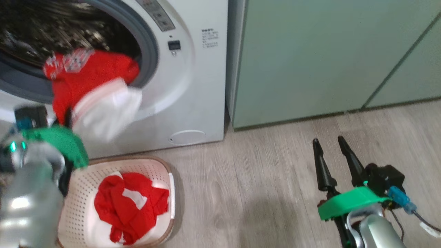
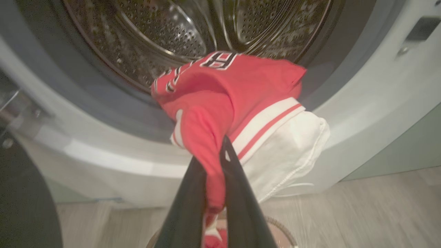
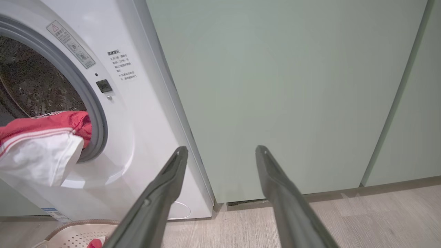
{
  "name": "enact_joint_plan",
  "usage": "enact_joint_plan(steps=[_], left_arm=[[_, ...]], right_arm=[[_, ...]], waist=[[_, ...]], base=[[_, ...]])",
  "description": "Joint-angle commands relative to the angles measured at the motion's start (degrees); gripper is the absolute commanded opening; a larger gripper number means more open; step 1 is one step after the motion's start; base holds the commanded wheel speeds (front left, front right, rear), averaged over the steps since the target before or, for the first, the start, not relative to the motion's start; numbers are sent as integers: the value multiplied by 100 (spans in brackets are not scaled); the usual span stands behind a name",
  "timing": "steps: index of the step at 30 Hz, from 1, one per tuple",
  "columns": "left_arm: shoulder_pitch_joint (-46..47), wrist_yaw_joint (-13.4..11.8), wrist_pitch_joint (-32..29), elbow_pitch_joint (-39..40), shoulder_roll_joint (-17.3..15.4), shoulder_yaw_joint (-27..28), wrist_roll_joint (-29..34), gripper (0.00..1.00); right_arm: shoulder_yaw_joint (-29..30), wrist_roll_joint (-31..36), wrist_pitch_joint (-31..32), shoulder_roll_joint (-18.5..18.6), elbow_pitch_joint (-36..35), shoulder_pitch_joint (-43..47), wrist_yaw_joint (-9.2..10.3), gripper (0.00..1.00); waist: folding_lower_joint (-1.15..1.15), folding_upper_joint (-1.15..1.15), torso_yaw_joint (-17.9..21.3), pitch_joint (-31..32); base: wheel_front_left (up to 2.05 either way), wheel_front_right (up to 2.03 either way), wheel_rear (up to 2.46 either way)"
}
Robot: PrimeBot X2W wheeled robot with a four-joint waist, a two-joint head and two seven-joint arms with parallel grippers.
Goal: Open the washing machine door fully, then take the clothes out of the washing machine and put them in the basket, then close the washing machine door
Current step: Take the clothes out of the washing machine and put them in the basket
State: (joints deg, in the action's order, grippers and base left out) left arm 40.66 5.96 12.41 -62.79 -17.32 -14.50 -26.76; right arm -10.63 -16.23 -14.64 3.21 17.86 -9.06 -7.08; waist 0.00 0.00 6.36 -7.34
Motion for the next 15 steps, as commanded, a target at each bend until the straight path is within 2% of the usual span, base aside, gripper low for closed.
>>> enact_joint_plan(steps=[1, 5, 15], left_arm=[[-113, -42, -35, 171, -325, 117, -3, 0], [-817, -131, -223, 421, -344, 40, -8, 0], [-1896, -81, -991, 849, -123, -258, -96, 0]], right_arm=[[-130, -47, -36, 46, -143, 31, -41, 100], [-168, -74, -36, 75, -147, 130, -41, 100], [-282, -92, -36, 131, -189, 15, -41, 100]], waist=[[0, 0, -147, 265], [0, 0, -220, 416], [0, 0, -305, 236]], base=[[0, 0, 0], [0, 0, 0], [0, 0, 0]])
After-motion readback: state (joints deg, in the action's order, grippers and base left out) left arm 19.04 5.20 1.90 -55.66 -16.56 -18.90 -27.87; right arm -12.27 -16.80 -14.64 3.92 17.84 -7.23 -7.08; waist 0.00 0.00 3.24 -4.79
